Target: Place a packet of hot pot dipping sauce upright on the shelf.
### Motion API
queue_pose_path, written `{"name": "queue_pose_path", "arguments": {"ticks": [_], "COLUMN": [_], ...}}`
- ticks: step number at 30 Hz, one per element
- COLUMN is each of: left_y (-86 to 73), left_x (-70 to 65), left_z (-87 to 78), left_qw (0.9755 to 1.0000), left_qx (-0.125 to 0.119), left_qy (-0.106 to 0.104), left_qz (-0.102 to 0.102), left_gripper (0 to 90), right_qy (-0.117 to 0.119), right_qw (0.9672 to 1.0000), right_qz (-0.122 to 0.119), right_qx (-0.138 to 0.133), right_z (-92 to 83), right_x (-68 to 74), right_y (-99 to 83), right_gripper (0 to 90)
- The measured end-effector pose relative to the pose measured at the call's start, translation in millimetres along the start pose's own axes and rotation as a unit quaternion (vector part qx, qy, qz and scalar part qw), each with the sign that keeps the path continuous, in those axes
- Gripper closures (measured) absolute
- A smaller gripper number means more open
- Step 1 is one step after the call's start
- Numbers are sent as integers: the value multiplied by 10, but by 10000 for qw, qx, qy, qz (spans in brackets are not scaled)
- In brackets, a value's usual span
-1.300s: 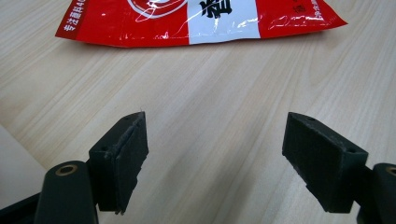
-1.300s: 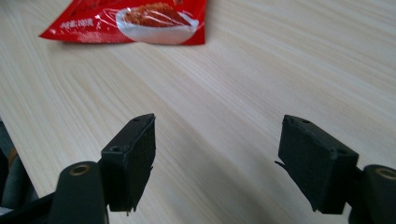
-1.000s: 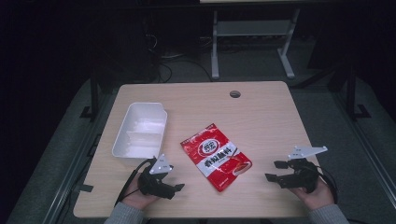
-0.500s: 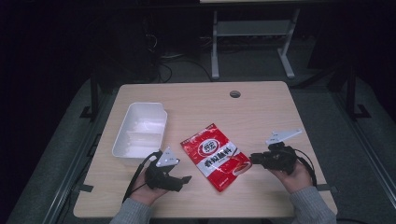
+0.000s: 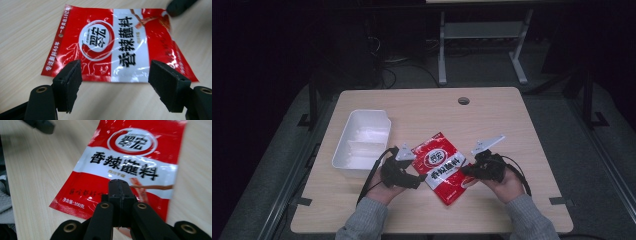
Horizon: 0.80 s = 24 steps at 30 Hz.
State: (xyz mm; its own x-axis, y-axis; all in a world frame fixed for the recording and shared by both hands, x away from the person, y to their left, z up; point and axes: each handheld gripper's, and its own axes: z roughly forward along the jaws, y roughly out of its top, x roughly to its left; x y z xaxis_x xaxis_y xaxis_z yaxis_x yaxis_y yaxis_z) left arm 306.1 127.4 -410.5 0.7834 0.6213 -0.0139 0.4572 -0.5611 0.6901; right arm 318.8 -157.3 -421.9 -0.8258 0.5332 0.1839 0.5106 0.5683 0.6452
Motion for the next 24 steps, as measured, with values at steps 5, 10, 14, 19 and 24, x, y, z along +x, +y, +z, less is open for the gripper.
{"name": "queue_pose_path", "arguments": {"ticks": [5, 10, 14, 19, 24], "left_y": [64, 118, 163, 171, 145], "left_x": [99, 253, 361, 479, 587], "left_z": [114, 237, 328, 401, 499], "left_qw": [9996, 9984, 9961, 9933, 9901], "left_qx": [37, 190, 150, 276, 428], "left_qy": [120, 250, 433, 583, 655], "left_qz": [-237, -472, -760, -955, -1162], "left_gripper": [254, 252, 251, 252, 259], "right_qy": [88, -26, -31, -64, -128], "right_qw": [9996, 9991, 9990, 9990, 9989], "right_qz": [-114, -146, -103, -117, -139], "right_qx": [227, 392, 424, 437, 437], "right_z": [153, 251, 286, 298, 306], "right_x": [39, 56, 42, 49, 63], "right_y": [-1, -14, -27, -30, -32], "right_gripper": [895, 892, 891, 893, 896]}}
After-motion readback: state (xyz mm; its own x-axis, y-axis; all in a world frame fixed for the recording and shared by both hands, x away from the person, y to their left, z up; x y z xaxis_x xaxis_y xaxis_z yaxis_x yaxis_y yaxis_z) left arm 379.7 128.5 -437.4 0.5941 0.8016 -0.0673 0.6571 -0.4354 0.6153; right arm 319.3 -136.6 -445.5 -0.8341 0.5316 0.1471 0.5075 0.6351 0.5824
